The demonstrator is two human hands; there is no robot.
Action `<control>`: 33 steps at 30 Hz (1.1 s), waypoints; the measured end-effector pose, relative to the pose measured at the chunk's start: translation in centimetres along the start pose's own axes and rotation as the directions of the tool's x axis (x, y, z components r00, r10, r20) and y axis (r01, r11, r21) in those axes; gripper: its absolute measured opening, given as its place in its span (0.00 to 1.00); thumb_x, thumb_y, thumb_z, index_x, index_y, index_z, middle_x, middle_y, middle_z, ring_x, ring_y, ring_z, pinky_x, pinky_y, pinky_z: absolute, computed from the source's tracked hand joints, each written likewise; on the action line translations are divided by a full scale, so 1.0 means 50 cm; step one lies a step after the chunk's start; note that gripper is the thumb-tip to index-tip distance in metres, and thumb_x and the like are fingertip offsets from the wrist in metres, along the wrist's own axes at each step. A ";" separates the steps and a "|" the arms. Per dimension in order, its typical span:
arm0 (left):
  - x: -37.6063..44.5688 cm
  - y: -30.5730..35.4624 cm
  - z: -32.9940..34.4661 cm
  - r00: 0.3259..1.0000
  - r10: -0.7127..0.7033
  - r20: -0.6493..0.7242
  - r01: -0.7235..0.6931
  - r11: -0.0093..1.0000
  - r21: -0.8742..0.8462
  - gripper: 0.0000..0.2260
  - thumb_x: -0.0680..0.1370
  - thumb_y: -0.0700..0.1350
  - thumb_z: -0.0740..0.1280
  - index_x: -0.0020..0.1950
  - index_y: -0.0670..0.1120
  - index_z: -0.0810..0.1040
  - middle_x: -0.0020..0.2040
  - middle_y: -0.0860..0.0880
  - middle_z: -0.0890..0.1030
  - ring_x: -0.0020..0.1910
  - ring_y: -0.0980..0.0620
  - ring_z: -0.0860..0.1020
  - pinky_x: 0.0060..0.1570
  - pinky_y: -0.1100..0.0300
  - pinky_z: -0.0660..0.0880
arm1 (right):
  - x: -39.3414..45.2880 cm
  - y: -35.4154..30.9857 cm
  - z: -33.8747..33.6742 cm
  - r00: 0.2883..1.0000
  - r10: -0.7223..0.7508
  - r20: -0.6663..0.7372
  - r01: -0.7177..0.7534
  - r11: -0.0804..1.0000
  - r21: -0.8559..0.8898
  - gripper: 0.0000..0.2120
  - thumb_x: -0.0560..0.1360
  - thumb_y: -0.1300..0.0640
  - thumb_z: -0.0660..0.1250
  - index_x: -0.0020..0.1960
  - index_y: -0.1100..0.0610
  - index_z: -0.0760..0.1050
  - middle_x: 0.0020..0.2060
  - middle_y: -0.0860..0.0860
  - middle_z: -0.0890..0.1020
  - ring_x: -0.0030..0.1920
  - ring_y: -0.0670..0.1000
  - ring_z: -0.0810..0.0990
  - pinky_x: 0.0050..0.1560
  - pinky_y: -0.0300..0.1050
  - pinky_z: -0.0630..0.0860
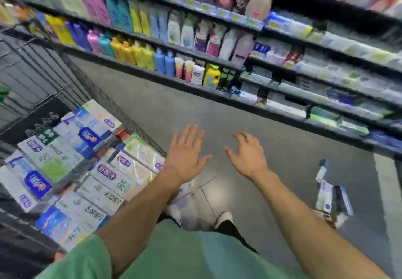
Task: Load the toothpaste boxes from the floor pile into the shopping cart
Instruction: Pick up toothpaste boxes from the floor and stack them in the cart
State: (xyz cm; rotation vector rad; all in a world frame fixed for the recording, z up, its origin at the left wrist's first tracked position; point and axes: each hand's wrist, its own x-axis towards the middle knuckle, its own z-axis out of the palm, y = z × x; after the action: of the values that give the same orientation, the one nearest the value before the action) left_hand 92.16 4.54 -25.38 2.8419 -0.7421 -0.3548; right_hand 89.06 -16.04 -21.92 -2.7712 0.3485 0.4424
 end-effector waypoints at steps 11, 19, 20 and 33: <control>0.193 0.514 -0.069 0.824 0.565 0.040 -0.557 0.797 0.235 0.40 0.77 0.67 0.37 0.82 0.45 0.55 0.82 0.43 0.56 0.82 0.43 0.52 0.80 0.45 0.46 | -0.268 0.521 -0.183 0.883 0.364 -0.295 -0.359 0.930 0.074 0.45 0.73 0.28 0.42 0.76 0.57 0.66 0.78 0.59 0.64 0.78 0.60 0.60 0.77 0.56 0.58; 0.213 0.862 0.000 0.679 0.734 -0.014 -0.729 0.676 0.105 0.35 0.81 0.66 0.48 0.79 0.44 0.64 0.78 0.43 0.67 0.78 0.44 0.64 0.79 0.47 0.54 | -0.484 0.784 -0.208 0.706 0.597 -0.382 -0.563 0.800 0.209 0.39 0.76 0.31 0.49 0.76 0.56 0.67 0.76 0.58 0.67 0.77 0.61 0.62 0.77 0.59 0.60; 0.215 0.901 0.012 0.657 0.754 0.006 -0.750 0.654 0.098 0.36 0.80 0.66 0.47 0.80 0.44 0.63 0.78 0.43 0.66 0.78 0.44 0.64 0.79 0.46 0.54 | -0.501 0.809 -0.205 0.686 0.624 -0.375 -0.582 0.779 0.231 0.39 0.76 0.31 0.49 0.76 0.56 0.67 0.76 0.58 0.68 0.77 0.61 0.62 0.77 0.60 0.60; 0.418 1.269 0.131 0.458 0.879 0.133 -0.887 0.461 0.011 0.36 0.80 0.67 0.47 0.80 0.45 0.63 0.79 0.44 0.66 0.78 0.44 0.64 0.78 0.44 0.57 | -0.521 1.106 -0.208 0.490 0.814 -0.312 -0.731 0.579 0.361 0.40 0.76 0.31 0.49 0.78 0.57 0.63 0.78 0.58 0.65 0.78 0.60 0.60 0.78 0.55 0.56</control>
State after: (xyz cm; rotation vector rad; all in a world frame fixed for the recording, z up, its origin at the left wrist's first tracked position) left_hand 79.12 -61.13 -20.60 2.0348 -2.1360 -0.2879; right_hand 52.04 -65.66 -18.38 -2.3250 1.7198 -0.0872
